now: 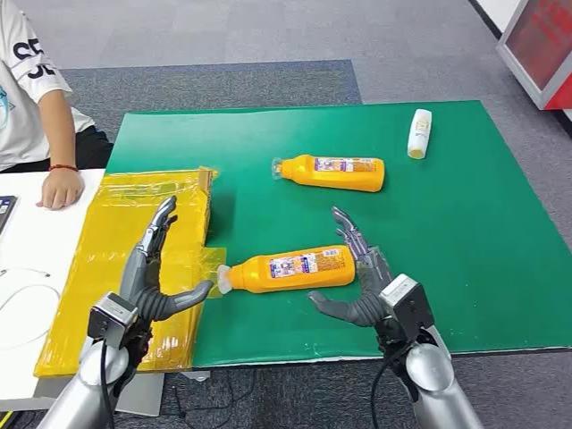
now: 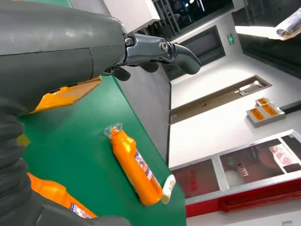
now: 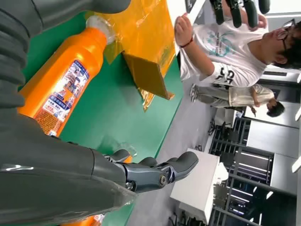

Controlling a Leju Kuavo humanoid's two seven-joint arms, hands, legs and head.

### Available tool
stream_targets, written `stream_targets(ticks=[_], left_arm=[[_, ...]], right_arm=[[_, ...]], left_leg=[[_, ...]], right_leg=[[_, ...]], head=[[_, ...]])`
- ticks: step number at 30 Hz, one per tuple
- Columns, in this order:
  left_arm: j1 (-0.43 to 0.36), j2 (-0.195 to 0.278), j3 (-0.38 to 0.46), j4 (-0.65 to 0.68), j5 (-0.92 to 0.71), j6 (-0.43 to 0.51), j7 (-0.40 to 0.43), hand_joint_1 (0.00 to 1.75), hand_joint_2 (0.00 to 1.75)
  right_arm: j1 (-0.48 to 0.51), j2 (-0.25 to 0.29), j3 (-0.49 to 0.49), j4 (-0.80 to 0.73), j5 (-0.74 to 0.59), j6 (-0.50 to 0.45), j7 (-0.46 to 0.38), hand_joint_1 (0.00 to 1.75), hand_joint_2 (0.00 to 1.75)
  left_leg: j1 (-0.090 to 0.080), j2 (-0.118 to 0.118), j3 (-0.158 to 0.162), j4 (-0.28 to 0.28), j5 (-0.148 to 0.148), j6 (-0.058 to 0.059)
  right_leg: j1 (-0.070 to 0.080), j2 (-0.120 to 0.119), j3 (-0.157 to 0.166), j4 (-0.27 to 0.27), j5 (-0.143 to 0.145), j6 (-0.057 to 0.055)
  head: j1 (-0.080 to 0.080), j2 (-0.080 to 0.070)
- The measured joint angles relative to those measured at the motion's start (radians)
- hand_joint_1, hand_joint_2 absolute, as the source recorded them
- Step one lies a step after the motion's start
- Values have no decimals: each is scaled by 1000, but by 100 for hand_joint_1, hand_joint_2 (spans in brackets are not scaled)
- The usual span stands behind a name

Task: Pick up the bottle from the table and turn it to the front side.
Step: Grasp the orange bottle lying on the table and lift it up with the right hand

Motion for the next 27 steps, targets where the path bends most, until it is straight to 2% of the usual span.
stream_targets(ticks=[2,6,12,18,27], left_arm=[[0,0,0,0,-1,-1,3,0,175],[-4,0,0,4,-10,-19,12,0,175],[-17,-3,2,12,-21,-53,14,0,175],[-28,-12,5,26,-24,-62,15,0,175],[-40,-26,6,51,-29,-72,13,0,175]], right_arm=[[-5,-5,2,2,57,-22,5,0,175],[-54,-50,41,29,331,-64,53,0,175],[-172,-132,154,118,586,-12,135,0,175],[-302,-173,279,233,668,63,186,0,175],[-450,-179,429,391,721,118,254,0,175]], left_leg=[[0,0,0,0,0,0],[0,0,0,0,0,0],[0,0,0,0,1,0],[0,0,0,0,1,0],[0,0,0,0,1,0]], right_leg=[[0,0,0,0,0,0],[0,0,0,0,0,0],[0,0,1,0,1,1],[0,0,0,0,1,1],[0,0,0,0,1,1]], head=[[0,0],[0,0],[0,0],[0,0],[0,0]])
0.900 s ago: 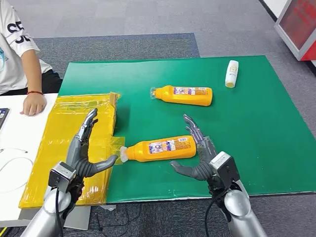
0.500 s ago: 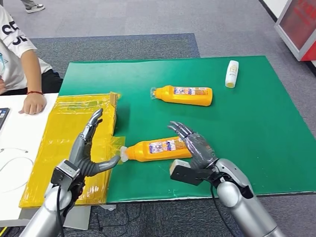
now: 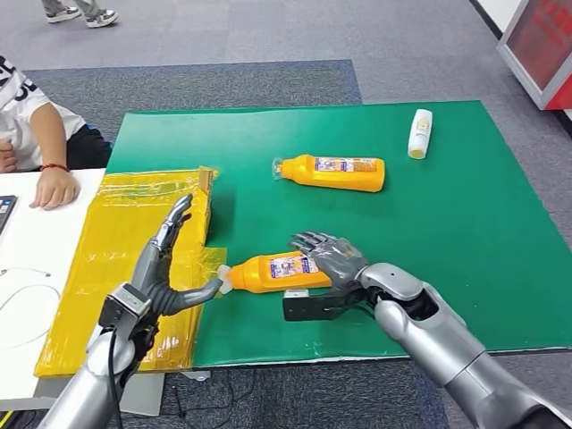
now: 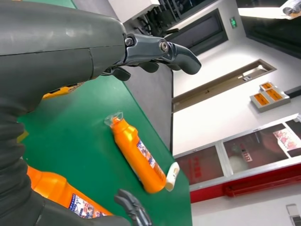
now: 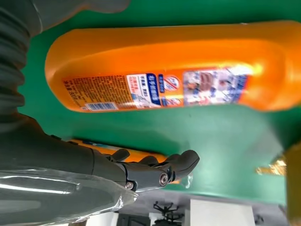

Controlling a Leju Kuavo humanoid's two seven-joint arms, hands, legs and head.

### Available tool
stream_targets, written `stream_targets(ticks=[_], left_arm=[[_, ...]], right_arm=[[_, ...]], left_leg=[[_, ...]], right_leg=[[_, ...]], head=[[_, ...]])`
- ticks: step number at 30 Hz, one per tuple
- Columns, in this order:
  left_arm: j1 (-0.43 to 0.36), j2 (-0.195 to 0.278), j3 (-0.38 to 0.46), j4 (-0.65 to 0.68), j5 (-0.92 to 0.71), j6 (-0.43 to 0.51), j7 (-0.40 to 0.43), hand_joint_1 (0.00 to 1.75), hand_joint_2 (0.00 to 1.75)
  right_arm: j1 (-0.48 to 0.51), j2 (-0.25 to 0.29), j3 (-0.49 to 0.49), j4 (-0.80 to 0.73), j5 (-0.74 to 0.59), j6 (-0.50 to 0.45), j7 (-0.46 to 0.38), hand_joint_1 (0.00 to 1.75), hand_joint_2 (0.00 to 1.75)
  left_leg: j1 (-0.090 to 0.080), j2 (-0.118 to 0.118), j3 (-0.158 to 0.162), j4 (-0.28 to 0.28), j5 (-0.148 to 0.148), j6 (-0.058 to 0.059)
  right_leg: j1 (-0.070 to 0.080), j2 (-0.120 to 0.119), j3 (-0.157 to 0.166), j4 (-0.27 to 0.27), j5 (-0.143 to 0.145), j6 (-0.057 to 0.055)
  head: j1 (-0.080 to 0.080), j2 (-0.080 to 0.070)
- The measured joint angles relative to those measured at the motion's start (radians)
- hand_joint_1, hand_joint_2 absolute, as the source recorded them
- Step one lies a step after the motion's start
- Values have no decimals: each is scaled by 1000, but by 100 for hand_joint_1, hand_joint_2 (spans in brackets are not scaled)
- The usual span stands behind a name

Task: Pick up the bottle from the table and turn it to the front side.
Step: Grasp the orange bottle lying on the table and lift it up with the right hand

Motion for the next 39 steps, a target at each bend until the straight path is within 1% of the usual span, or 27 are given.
stream_targets(ticks=[6,18,25,31,33,34,35,37,38,39], left_arm=[[-6,-8,0,18,-3,0,0,0,175],[-4,-13,1,34,-4,1,-1,0,175],[4,-14,8,40,-8,5,-1,0,175],[8,-16,15,44,-10,13,-1,0,175],[8,-16,18,44,-10,15,0,0,175],[9,-16,19,44,-10,15,0,0,175],[9,-16,19,44,-10,16,0,0,175],[9,-16,20,45,-10,17,0,0,175],[10,-16,21,46,-10,17,0,0,175],[10,-16,21,46,-10,17,0,0,175]], right_arm=[[-72,5,74,82,18,4,43,0,175],[-121,18,154,172,29,24,118,0,175],[-145,31,204,218,66,68,173,0,175],[-166,47,237,257,70,63,189,0,175],[-167,51,239,264,64,54,196,32,175],[-166,52,240,267,58,48,198,58,175],[-165,53,240,270,51,39,200,98,175],[-161,53,240,274,40,20,200,150,175],[-158,53,239,275,36,10,200,166,175],[-154,53,238,277,33,2,200,168,175]], left_leg=[[0,0,0,0,0,0],[0,0,0,0,0,0],[0,0,0,0,0,0],[0,0,0,0,0,0],[0,0,0,0,0,0],[0,0,0,0,0,0],[0,0,0,0,0,0],[0,0,0,0,0,0],[0,0,0,0,0,0],[0,0,1,0,0,0]], right_leg=[[0,0,0,0,0,0],[0,0,0,0,0,0],[0,0,0,0,0,0],[0,0,0,0,0,0],[0,0,0,0,0,0],[0,0,0,0,0,0],[0,0,0,0,0,0],[0,0,0,0,0,0],[0,0,0,0,0,0],[0,0,0,0,0,0]], head=[[0,0],[0,0],[0,0],[0,0],[0,0],[0,0],[0,0],[0,0],[0,0],[0,0]])
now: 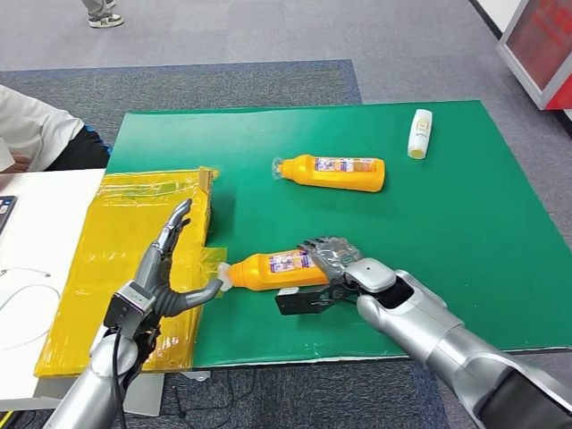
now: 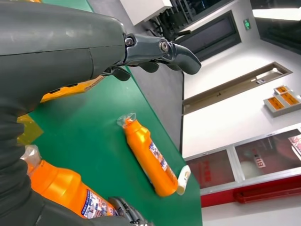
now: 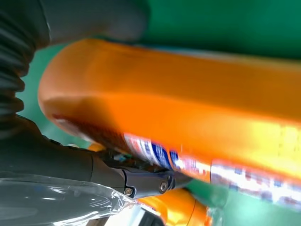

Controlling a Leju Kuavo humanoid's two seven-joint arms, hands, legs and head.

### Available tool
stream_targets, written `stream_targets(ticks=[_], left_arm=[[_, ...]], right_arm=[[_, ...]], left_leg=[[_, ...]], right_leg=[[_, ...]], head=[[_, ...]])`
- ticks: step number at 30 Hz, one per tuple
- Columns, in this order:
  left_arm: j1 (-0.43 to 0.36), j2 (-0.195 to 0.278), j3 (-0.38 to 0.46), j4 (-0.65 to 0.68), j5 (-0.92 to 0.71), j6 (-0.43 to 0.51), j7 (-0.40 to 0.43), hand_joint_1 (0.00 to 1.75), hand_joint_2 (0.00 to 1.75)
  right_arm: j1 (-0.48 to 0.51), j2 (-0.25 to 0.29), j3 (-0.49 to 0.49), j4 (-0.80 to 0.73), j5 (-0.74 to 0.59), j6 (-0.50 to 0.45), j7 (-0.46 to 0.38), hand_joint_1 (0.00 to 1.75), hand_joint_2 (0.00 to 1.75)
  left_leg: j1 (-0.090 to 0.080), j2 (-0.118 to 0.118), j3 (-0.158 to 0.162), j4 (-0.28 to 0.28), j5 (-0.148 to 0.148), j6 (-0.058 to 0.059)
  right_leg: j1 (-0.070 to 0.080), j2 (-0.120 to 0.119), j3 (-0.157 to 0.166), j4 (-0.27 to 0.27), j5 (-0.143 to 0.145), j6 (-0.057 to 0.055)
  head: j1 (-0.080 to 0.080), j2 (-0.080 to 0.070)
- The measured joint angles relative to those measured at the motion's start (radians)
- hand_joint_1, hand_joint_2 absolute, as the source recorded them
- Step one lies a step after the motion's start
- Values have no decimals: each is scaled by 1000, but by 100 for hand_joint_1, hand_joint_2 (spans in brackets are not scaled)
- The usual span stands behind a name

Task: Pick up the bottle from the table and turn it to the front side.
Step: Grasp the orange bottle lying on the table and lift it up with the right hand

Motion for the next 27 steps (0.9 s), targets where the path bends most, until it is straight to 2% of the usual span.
stream_targets(ticks=[5,16,22,27], left_arm=[[3,0,1,1,0,0,0,0,175],[3,0,2,2,0,0,0,0,175],[2,0,2,2,1,0,-1,0,175],[-2,0,2,5,9,-2,-14,0,175]], right_arm=[[6,0,-5,2,-4,-19,0,175,175],[53,0,-78,5,-59,-53,-24,175,175],[96,-13,-169,1,-195,-58,-116,175,175],[144,-43,-256,-32,-354,-15,-235,175,175]], left_leg=[[0,0,0,0,0,0],[0,0,2,0,0,0],[0,0,2,0,0,0],[0,0,2,0,0,0]], right_leg=[[0,0,0,0,0,0],[0,0,1,0,0,0],[0,0,2,0,0,0],[0,0,2,-1,0,0]], head=[[0,0],[0,0],[0,0],[0,0]])
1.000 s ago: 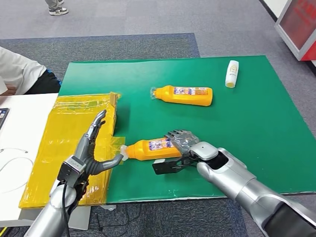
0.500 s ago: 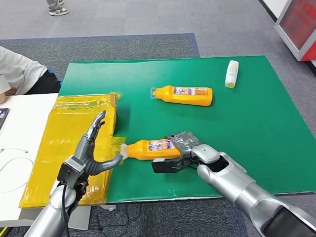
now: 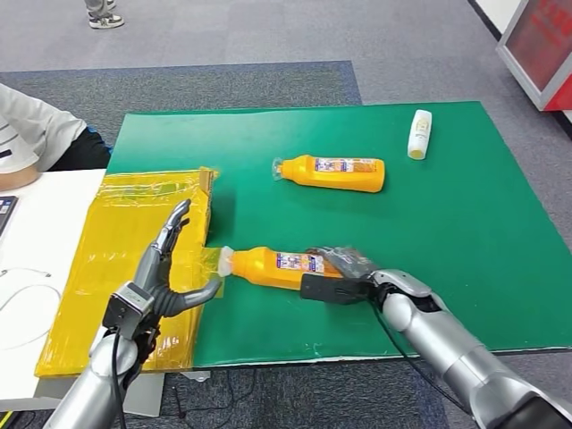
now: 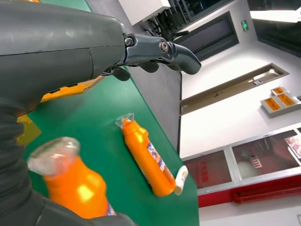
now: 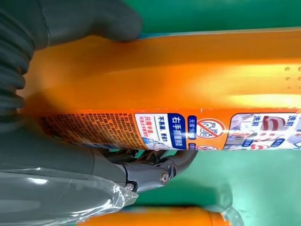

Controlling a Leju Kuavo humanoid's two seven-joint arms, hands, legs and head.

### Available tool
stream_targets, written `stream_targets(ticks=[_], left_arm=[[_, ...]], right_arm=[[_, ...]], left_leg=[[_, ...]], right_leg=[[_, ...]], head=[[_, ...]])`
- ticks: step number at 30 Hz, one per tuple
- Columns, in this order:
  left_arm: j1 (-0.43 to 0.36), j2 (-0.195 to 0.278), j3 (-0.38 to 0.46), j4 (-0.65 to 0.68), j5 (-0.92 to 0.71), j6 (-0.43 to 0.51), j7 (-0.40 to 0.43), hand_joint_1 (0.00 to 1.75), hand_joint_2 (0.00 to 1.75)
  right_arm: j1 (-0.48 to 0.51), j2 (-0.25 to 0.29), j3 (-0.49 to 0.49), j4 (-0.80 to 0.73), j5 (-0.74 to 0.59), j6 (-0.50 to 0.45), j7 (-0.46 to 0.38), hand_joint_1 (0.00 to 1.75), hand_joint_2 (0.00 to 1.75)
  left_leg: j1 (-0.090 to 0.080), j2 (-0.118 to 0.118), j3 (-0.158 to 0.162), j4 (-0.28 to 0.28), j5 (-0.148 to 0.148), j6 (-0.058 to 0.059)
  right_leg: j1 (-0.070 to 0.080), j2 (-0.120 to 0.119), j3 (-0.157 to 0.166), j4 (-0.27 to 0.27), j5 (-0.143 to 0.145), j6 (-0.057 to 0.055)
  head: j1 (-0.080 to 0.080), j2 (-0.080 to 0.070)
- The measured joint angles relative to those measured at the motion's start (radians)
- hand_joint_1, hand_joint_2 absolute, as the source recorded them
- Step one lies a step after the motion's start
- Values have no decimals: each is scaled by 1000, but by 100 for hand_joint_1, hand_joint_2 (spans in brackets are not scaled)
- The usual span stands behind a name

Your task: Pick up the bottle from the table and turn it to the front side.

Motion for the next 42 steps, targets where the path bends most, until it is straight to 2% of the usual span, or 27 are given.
stream_targets(ticks=[7,12,15,19,21,28,31,35,38,42], left_arm=[[-6,1,-1,4,13,-2,-12,0,175],[-6,1,-1,4,17,-2,-16,0,175],[-6,1,-1,4,27,-11,-19,0,175],[-2,1,0,6,78,-46,-22,0,175],[4,2,6,9,113,-70,-22,0,175],[26,4,57,49,158,-98,-16,0,175],[30,3,81,78,241,-189,1,0,175],[31,-1,105,117,346,-303,13,0,175],[30,-2,123,144,401,-362,14,0,175],[28,-2,133,165,500,-494,28,0,175]], right_arm=[[77,-36,-117,-52,-145,71,-92,170,175],[117,-43,-179,-66,-223,107,-130,164,175],[144,-43,-212,-74,-269,125,-152,168,175],[192,-31,-262,-96,-334,135,-167,165,175],[217,-17,-291,-115,-356,123,-162,169,175],[280,27,-367,-211,-384,85,-145,163,175],[296,41,-380,-252,-387,78,-142,161,175],[304,59,-385,-289,-381,69,-142,166,175],[311,73,-383,-318,-343,39,-157,164,175],[316,87,-369,-358,-286,-3,-175,158,175]], left_leg=[[0,0,0,0,0,0],[0,0,0,0,0,0],[0,0,-1,0,0,0],[0,0,-2,0,0,0],[0,0,-2,0,0,0],[0,0,-3,0,-1,0],[0,0,-3,0,-1,0],[0,0,-3,0,-1,0],[0,0,-3,0,-1,0],[0,0,-3,0,-1,0]], right_leg=[[0,0,0,0,0,0],[0,0,0,0,0,0],[0,0,0,0,0,0],[0,0,0,0,0,0],[0,0,-1,0,0,0],[0,0,-2,0,-1,1],[0,0,-2,0,-1,1],[0,0,-2,0,-1,1],[0,0,-2,0,-1,1],[0,0,-2,0,-1,1]], head=[[0,0],[0,0],[0,0],[0,0],[0,0],[0,0],[0,0],[0,0],[0,0],[0,0]])
